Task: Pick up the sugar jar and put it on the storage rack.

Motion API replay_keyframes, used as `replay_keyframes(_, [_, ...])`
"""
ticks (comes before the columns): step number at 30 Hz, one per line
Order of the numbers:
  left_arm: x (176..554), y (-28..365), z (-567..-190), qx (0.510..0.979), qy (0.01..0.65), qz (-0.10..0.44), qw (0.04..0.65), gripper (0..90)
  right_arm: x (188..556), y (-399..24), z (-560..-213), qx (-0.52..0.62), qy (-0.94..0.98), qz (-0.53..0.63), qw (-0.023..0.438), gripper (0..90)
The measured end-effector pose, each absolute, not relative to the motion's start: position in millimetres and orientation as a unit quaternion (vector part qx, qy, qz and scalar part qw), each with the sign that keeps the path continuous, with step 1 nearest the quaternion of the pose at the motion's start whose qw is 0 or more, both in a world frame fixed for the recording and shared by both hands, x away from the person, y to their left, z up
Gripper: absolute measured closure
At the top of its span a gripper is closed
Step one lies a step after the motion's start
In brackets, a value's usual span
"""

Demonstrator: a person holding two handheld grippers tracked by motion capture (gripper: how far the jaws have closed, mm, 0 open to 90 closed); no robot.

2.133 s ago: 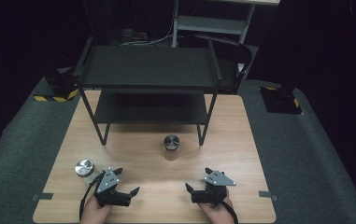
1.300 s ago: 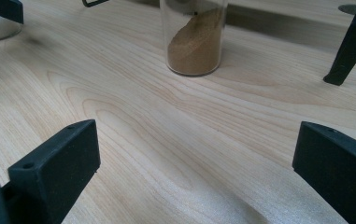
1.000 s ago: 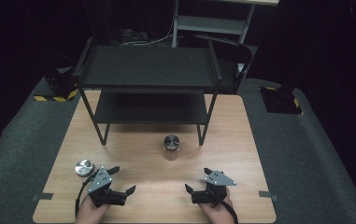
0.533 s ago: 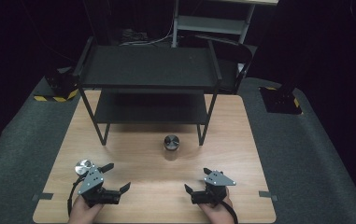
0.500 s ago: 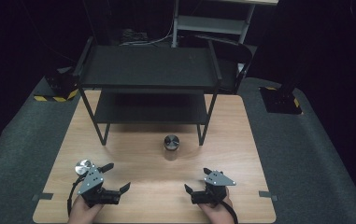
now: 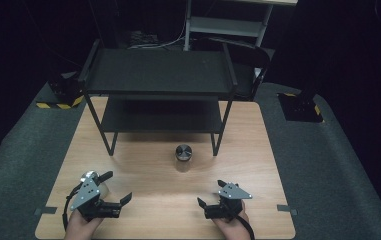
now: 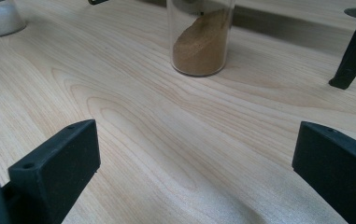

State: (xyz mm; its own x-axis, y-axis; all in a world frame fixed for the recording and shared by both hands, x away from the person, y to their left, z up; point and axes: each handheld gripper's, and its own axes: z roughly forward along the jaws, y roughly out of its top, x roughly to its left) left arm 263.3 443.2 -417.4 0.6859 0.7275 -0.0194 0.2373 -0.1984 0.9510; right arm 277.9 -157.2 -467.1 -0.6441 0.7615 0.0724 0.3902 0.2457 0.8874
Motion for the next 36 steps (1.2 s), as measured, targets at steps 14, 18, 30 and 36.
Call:
replay_keyframes(14, [255, 465, -412, 0.727, 0.347, 0.27, 0.527, 1.4, 278, -157, -467, 0.374, 0.767, 0.485, 0.192, 0.6])
replay_keyframes(18, [254, 468, -411, 0.727, 0.354, 0.28, 0.517, 1.4, 278, -157, -467, 0.374, 0.767, 0.485, 0.192, 0.6])
replay_keyframes(30, [255, 481, -421, 0.716, 0.375, 0.292, 0.512, 1.4, 278, -157, -467, 0.374, 0.766, 0.486, 0.192, 0.6])
replay_keyframes(36, [257, 483, -429, 0.714, 0.377, 0.289, 0.514, 1.4, 278, -157, -467, 0.373, 0.767, 0.486, 0.192, 0.6])
